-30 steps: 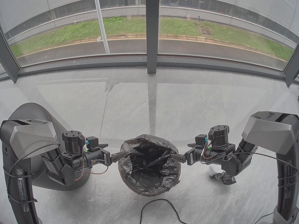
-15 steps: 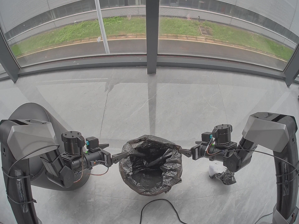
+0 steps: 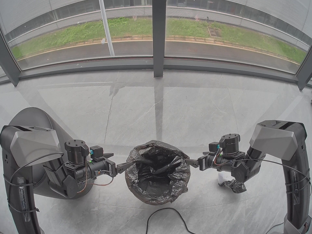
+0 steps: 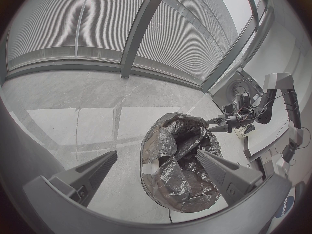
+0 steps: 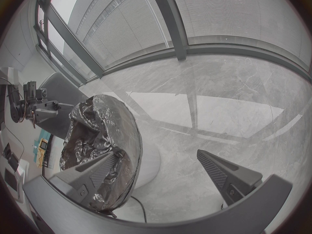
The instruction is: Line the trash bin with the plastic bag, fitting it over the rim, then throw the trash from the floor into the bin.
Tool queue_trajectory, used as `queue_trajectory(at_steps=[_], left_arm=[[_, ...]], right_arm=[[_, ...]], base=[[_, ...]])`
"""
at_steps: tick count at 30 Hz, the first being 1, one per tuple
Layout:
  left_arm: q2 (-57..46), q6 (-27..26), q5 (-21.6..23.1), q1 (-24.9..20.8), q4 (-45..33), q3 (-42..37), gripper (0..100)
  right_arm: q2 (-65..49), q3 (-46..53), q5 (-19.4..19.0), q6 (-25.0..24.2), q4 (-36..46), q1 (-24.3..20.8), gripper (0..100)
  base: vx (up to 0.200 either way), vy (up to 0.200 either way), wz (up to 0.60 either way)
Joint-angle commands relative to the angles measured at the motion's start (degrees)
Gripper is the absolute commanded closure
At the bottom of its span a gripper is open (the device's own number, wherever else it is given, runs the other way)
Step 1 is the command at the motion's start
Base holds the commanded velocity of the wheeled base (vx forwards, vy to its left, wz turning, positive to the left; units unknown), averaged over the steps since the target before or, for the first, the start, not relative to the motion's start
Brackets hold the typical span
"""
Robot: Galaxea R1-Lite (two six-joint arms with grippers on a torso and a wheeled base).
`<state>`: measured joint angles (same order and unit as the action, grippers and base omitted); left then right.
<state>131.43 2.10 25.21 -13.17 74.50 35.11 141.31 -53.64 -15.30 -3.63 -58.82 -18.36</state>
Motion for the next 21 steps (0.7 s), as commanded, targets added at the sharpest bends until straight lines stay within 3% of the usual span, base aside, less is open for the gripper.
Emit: queue_trajectory(at_steps=[1, 7, 14, 21], left_arm=[[0.85, 0.01, 0.1, -0.02, 0.03, -0.13, 0], [1.46, 0.1, 0.1, -0.02, 1.62, -0.13, 0], [0.94, 0.45, 0.1, 0.07, 2.85, -0.39, 0], [0.85, 0.54, 0.1, -0.46, 3.29, -1.01, 0]], right_arm=[[0.72, -1.12, 0.36, -0.41, -1.03, -0.01, 0], [-1.74, -0.06, 3.43, -0.94, -2.62, 0.17, 0], [-12.29, 7.58, 1.5, -0.94, -1.74, 0.08, 0], [-12.38, 5.83, 1.15, -0.59, -0.33, -5.46, 0]], base=[[0.0, 0.0, 0.0], [0.0, 0.0, 0.0], [0.0, 0.0, 0.0], [0.0, 0.0, 0.0]])
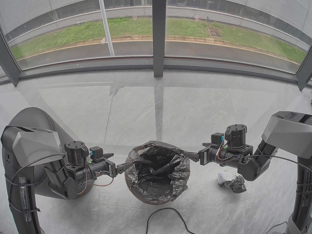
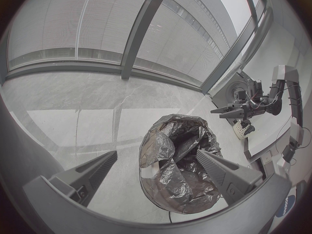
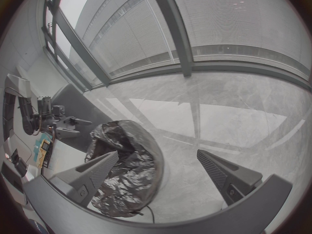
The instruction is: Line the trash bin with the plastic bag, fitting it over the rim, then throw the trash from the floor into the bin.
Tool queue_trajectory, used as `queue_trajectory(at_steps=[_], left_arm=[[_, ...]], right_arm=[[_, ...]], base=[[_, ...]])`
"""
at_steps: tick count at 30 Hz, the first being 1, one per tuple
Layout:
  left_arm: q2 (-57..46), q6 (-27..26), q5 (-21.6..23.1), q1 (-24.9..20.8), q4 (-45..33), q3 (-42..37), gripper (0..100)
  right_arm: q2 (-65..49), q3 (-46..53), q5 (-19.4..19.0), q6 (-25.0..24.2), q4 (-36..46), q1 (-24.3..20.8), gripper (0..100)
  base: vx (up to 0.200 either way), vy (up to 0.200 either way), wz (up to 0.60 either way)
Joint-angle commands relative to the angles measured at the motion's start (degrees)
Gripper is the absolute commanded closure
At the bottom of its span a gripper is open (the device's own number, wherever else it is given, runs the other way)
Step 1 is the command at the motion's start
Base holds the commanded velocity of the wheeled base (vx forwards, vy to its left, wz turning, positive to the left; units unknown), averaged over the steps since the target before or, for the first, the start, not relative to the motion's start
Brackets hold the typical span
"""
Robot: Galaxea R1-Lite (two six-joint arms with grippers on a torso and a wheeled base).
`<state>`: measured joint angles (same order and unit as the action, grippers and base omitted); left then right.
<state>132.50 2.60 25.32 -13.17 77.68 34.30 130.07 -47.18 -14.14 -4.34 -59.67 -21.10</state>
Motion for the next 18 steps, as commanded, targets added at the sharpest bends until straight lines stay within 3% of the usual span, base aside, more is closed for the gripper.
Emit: queue_trajectory(at_steps=[1, 7, 18], left_arm=[[-0.4, 0.04, -0.1, -0.55, 0.1, -0.38, 0], [-2.16, 0.04, -0.1, -0.37, 0.1, -1.78, 0], [-4.62, 0.04, -0.01, 1.04, 0.19, -4.95, 0]], right_arm=[[-0.26, -1.07, -0.01, 0.12, 0.52, -3.68, 0], [5.72, -6.26, 0.08, 1.0, 0.79, -5.62, 0], [8.88, -15.14, 1.66, 4.96, 8.61, -2.28, 0]], base=[[0.0, 0.0, 0.0], [0.0, 0.0, 0.0], [0.0, 0.0, 0.0]])
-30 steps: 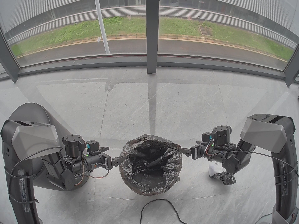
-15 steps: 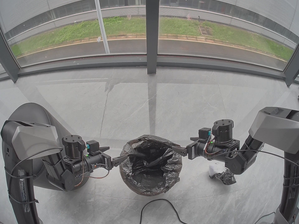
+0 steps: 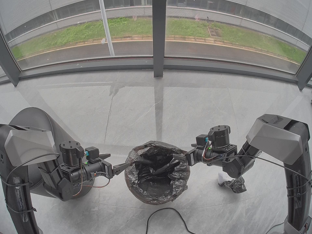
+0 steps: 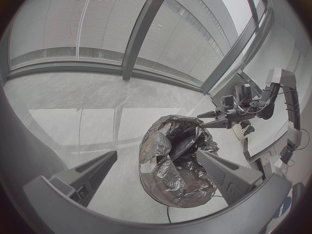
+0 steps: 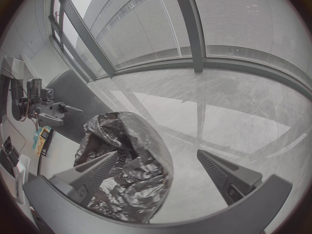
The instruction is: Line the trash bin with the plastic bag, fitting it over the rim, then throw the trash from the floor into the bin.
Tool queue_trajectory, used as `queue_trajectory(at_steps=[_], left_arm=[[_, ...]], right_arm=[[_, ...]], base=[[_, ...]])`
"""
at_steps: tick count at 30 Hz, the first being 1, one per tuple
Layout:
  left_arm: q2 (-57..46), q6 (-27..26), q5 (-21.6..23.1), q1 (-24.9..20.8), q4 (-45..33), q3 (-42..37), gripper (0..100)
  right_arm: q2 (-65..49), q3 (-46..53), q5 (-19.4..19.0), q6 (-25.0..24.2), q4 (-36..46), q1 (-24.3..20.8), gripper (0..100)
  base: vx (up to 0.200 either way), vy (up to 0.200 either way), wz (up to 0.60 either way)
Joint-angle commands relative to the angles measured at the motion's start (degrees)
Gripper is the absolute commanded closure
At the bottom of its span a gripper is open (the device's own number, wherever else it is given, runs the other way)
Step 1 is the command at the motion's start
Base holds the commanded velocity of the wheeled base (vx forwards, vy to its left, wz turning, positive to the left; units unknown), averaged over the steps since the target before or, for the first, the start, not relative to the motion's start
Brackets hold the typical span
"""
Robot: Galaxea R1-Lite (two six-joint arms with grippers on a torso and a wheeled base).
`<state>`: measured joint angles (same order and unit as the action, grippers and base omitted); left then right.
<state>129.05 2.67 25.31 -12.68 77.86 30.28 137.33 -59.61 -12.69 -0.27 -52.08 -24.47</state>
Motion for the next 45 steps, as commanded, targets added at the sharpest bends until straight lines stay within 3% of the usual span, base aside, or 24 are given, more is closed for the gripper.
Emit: queue_trajectory(at_steps=[1, 13, 26, 36, 45], left_arm=[[-1.17, -0.03, 0.0, 0.81, 0.01, -1.1, 0], [-1.26, 0.05, 0.0, 0.9, 0.01, -2.24, 0], [-2.05, 0.14, -0.08, 0.9, 0.01, -3.74, 0], [-2.05, 0.14, -0.08, 0.81, 0.01, -3.74, 0], [-1.87, 0.14, -0.08, 0.81, 0.01, -3.83, 0]], right_arm=[[2.07, -5.51, 0.3, 1.85, 2.95, 1.61, 0], [4.44, -20.37, 2.06, 1.85, 12.79, 2.93, 0], [1.36, -17.56, 1.88, 1.32, 12.7, 2.85, 0], [-3.29, -3.23, 1.0, 1.85, 12.09, 0.91, 0], [0.49, -8.06, 1.44, 1.94, 12.09, -0.05, 0]], base=[[0.0, 0.0, 0.0], [0.0, 0.0, 0.0], [0.0, 0.0, 0.0], [0.0, 0.0, 0.0], [0.0, 0.0, 0.0]])
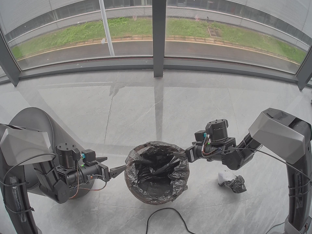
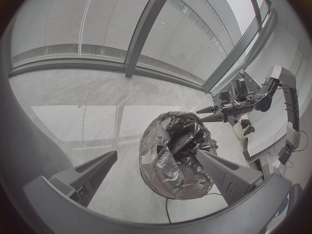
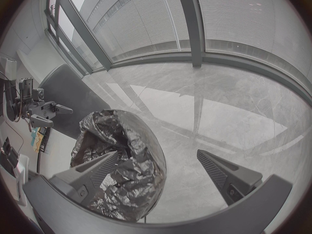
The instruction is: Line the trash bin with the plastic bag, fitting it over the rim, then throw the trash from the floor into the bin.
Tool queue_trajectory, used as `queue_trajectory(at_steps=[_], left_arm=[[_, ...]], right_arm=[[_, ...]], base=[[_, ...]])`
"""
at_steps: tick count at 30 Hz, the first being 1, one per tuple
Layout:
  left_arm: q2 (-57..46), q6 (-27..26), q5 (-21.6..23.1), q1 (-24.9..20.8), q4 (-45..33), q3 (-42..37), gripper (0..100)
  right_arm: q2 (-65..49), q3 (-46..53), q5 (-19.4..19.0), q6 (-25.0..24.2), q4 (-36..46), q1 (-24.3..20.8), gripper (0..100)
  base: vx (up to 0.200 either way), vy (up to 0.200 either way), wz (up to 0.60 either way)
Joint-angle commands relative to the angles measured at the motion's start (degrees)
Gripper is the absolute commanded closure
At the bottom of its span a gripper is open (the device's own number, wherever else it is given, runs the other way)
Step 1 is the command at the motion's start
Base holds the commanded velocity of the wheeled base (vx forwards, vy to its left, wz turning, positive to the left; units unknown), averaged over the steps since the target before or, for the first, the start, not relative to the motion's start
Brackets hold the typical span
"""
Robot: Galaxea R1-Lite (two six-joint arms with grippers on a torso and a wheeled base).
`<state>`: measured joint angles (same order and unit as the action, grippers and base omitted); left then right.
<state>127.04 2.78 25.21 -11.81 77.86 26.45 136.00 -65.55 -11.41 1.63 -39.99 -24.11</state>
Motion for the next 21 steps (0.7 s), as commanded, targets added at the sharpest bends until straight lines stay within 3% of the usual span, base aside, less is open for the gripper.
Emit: queue_trajectory(at_steps=[1, 13, 21], left_arm=[[0.14, 0.03, 0.01, -0.05, 0.01, 0.0, 0], [0.84, -0.05, 0.19, 0.91, 1.24, -1.49, 0], [0.93, -0.05, 0.28, 0.91, 1.33, -1.84, 0]], right_arm=[[1.81, -2.13, 0.16, 0.04, -0.01, -0.41, 0], [6.74, -10.04, 3.24, -0.49, -0.01, 0.38, 0], [7.35, -14.52, 3.32, -0.49, 0.26, 1.09, 0]], base=[[0.0, 0.0, 0.0], [0.0, 0.0, 0.0], [0.0, 0.0, 0.0]])
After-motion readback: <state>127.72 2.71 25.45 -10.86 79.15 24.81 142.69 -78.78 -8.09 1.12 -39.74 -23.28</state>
